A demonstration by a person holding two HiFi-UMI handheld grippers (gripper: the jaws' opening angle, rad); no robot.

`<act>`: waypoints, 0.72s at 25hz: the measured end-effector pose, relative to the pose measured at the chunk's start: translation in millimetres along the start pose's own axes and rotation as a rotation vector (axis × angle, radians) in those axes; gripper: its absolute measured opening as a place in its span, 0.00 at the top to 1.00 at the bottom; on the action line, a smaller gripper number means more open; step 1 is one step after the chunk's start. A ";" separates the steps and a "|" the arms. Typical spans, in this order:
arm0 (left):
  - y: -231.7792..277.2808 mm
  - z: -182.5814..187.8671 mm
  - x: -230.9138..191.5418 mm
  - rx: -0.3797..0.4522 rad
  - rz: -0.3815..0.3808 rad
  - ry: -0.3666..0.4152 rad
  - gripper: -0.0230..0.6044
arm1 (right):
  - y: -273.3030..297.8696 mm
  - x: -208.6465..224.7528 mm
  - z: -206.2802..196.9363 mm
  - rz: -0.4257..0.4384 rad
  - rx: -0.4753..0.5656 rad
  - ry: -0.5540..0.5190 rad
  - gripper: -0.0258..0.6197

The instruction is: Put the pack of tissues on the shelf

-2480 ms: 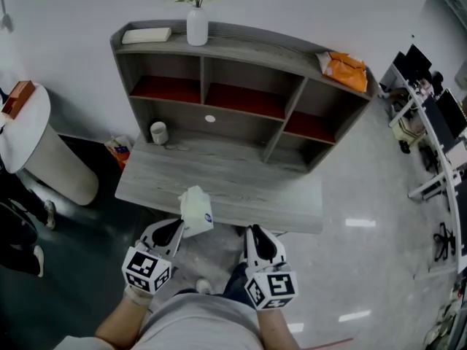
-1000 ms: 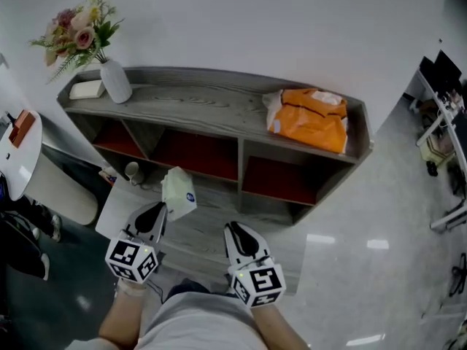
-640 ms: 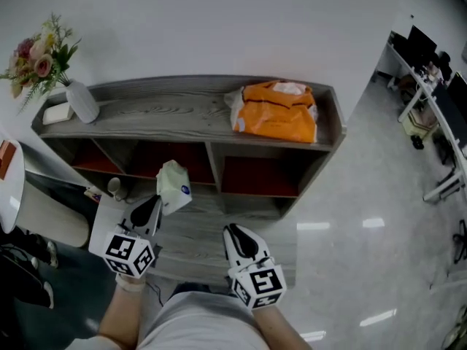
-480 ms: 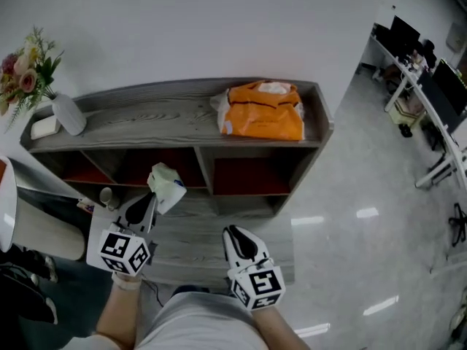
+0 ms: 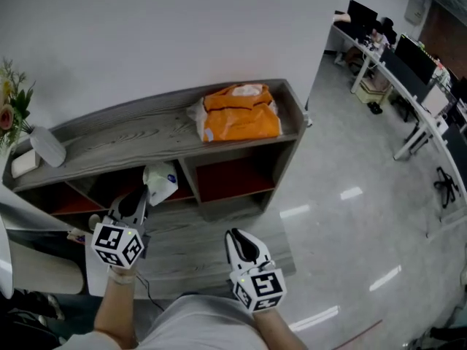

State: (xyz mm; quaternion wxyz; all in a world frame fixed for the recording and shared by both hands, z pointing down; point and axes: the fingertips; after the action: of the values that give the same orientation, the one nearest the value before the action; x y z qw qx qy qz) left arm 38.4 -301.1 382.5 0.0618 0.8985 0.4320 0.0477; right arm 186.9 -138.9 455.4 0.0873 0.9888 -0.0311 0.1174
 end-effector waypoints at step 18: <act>32.3 -49.2 8.9 -0.055 -0.134 -0.076 0.94 | -19.8 5.9 -25.8 -0.163 -0.054 0.020 0.88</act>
State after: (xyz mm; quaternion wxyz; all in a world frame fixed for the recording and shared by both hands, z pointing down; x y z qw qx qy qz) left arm 62.0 -310.7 436.4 0.1059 0.8666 0.4872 0.0212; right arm 188.4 -115.1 478.2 0.1234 0.9841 0.0474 0.1190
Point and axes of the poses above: the fingertips, and each gripper's own axes: y forward along the fingers, x to its right, z out of its top, and after that the axes turned 3 degrees about -z, right-handed
